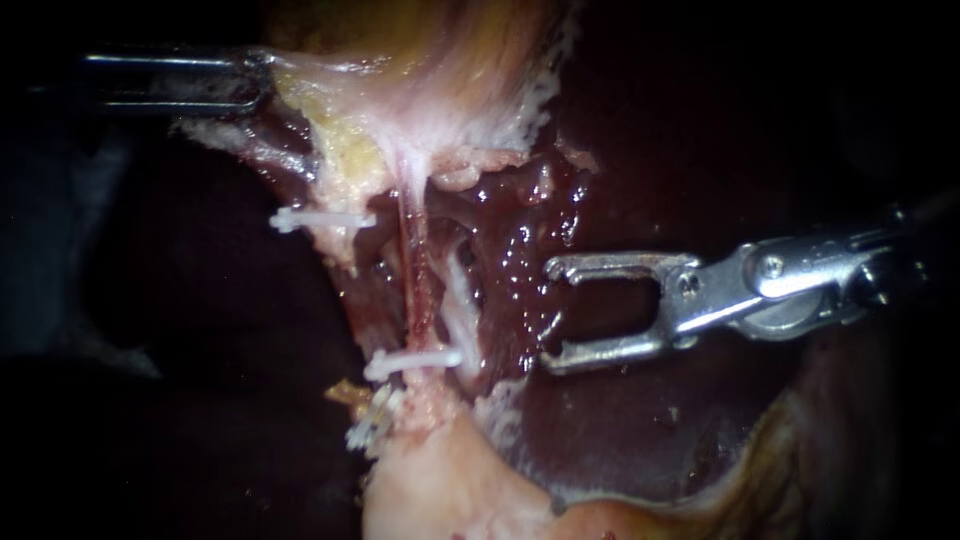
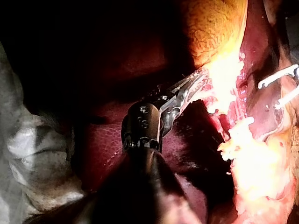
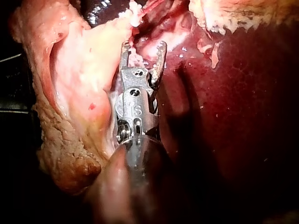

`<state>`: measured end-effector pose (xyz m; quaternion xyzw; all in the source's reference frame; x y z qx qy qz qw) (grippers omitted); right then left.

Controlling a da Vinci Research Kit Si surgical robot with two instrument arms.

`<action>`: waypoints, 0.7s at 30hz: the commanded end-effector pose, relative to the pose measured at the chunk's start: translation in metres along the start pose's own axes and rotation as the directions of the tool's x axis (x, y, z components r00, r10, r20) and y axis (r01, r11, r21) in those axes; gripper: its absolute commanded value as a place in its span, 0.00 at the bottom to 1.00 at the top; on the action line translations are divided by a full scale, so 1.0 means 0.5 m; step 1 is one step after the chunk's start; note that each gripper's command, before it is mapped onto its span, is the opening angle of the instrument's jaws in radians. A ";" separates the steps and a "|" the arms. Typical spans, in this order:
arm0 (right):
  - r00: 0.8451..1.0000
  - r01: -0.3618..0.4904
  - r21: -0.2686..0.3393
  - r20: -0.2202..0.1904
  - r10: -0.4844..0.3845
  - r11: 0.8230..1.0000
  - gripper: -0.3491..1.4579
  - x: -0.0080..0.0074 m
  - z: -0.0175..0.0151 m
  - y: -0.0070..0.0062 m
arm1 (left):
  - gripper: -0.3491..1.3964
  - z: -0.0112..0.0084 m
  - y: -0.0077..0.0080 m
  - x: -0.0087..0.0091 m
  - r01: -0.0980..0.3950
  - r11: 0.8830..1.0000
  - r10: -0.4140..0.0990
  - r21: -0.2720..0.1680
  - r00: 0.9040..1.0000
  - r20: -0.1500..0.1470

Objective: Going back first clip right tube

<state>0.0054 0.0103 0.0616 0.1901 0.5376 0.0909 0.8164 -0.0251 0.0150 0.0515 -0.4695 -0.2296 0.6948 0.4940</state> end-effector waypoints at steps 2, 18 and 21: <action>1.000 -0.002 -0.002 0.000 0.002 1.000 0.47 -0.0001 -0.0003 -0.0001 | 0.00 0.0014 0.0001 -0.0008 -0.001 1.000 0.001 0.002 1.000 0.001; 1.000 -0.004 -0.004 0.001 0.004 1.000 0.47 0.0000 -0.0007 0.0000 | 0.00 0.0100 0.0000 -0.0069 -0.020 1.000 0.020 -0.023 1.000 0.013; 1.000 -0.004 -0.004 0.001 0.004 1.000 0.47 0.0001 -0.0007 0.0000 | 0.00 0.0099 -0.0001 -0.0068 -0.020 1.000 0.021 -0.023 1.000 0.014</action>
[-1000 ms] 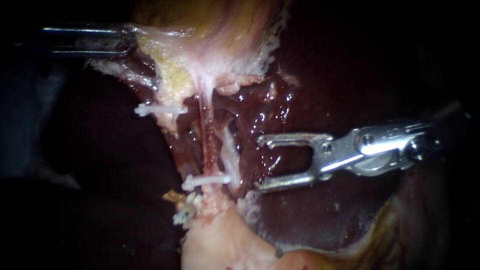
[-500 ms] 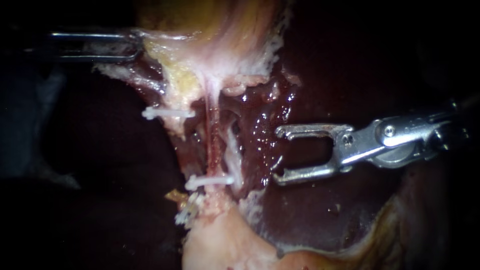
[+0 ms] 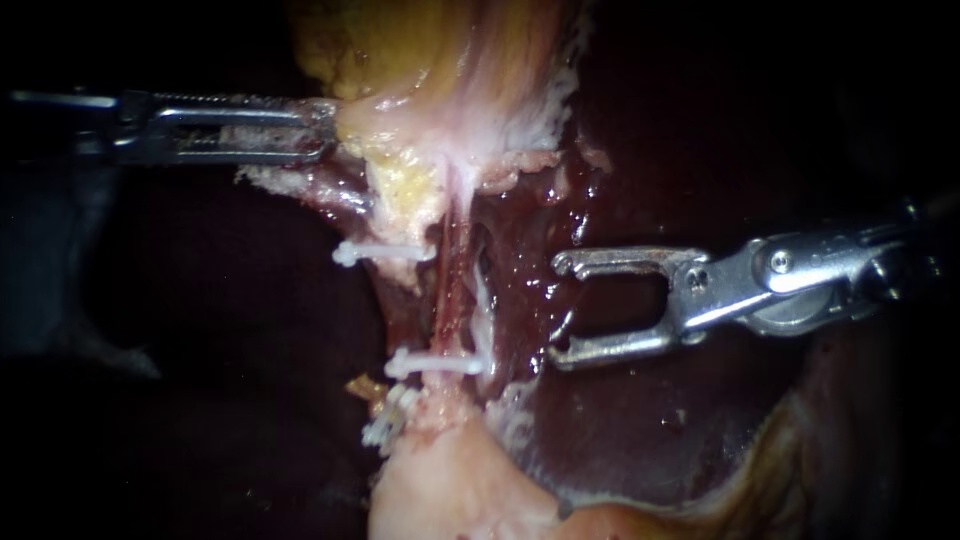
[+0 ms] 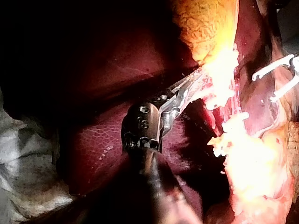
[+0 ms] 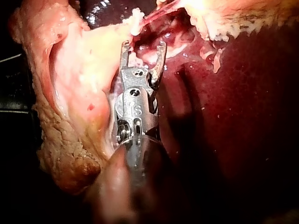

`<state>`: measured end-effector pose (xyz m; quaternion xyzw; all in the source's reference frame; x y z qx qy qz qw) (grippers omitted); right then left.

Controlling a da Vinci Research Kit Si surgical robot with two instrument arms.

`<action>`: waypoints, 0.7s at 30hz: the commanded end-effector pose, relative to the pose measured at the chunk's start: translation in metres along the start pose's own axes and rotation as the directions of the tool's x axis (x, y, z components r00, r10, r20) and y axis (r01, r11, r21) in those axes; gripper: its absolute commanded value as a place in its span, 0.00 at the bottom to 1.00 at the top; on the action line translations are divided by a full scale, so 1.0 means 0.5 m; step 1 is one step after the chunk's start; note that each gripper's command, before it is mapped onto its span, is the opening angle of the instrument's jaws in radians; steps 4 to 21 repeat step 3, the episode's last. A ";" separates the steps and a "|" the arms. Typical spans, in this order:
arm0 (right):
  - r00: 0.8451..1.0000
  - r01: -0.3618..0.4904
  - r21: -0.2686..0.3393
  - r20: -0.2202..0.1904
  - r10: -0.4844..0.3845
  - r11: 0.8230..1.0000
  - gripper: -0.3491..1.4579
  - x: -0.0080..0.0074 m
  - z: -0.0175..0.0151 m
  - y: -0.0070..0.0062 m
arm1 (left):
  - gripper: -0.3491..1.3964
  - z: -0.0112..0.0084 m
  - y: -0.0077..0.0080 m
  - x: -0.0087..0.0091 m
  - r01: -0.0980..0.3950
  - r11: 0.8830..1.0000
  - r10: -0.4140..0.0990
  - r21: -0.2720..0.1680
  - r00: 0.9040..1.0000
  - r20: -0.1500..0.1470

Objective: Going back first clip right tube

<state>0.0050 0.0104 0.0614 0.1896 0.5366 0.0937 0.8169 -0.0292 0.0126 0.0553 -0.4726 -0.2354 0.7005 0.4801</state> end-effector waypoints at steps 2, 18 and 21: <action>1.000 0.000 0.000 0.000 0.000 1.000 0.47 0.0001 0.0002 -0.0001 | 0.00 -0.0004 0.0000 0.0001 0.001 1.000 -0.001 -0.002 1.000 0.001; 1.000 0.000 -0.001 0.000 0.000 1.000 0.47 0.0002 0.0004 -0.0002 | 0.00 -0.0008 -0.0001 0.0003 0.001 1.000 -0.001 -0.004 1.000 0.002; 1.000 0.000 -0.001 0.000 0.000 1.000 0.47 0.0002 0.0004 -0.0002 | 0.00 -0.0008 -0.0001 0.0003 0.001 1.000 -0.001 -0.004 1.000 0.002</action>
